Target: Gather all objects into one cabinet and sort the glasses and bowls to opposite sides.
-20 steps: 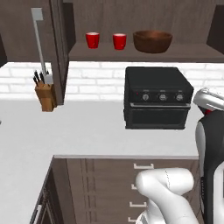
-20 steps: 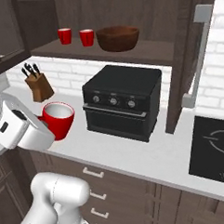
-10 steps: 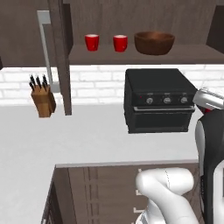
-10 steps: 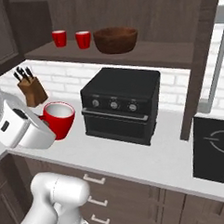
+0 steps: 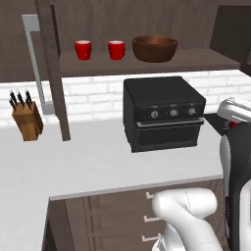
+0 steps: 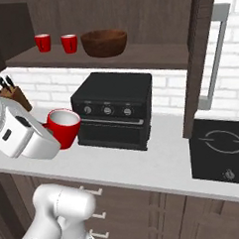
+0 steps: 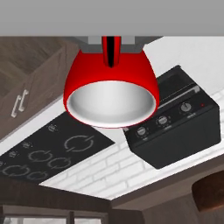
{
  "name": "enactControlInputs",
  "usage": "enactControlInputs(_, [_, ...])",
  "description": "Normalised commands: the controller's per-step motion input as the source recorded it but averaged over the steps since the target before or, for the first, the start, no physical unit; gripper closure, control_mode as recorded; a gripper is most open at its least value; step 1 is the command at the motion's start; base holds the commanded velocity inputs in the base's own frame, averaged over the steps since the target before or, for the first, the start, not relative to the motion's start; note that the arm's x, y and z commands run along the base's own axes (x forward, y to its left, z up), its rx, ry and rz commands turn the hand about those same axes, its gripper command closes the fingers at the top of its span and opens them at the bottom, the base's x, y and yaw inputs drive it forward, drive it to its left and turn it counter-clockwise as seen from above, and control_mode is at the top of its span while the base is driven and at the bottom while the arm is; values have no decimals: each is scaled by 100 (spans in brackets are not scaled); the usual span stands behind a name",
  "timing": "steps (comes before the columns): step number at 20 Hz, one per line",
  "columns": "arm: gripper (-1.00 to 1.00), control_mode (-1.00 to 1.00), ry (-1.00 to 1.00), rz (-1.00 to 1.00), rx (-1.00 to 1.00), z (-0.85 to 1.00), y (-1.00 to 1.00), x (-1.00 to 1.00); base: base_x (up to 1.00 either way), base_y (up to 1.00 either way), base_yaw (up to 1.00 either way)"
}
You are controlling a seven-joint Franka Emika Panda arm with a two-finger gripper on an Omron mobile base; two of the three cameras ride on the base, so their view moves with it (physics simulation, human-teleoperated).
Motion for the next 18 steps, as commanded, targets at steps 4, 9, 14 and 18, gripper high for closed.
enactControlInputs(4, [100,100,0,0,0,0,0,0,27,0,-6])
enactControlInputs(9, [100,100,0,0,0,0,0,0,34,0,0])
enactControlInputs(14, [100,100,0,0,0,0,0,0,28,2,0])
enactControlInputs(18, [100,100,0,0,0,0,0,0,0,0,0])
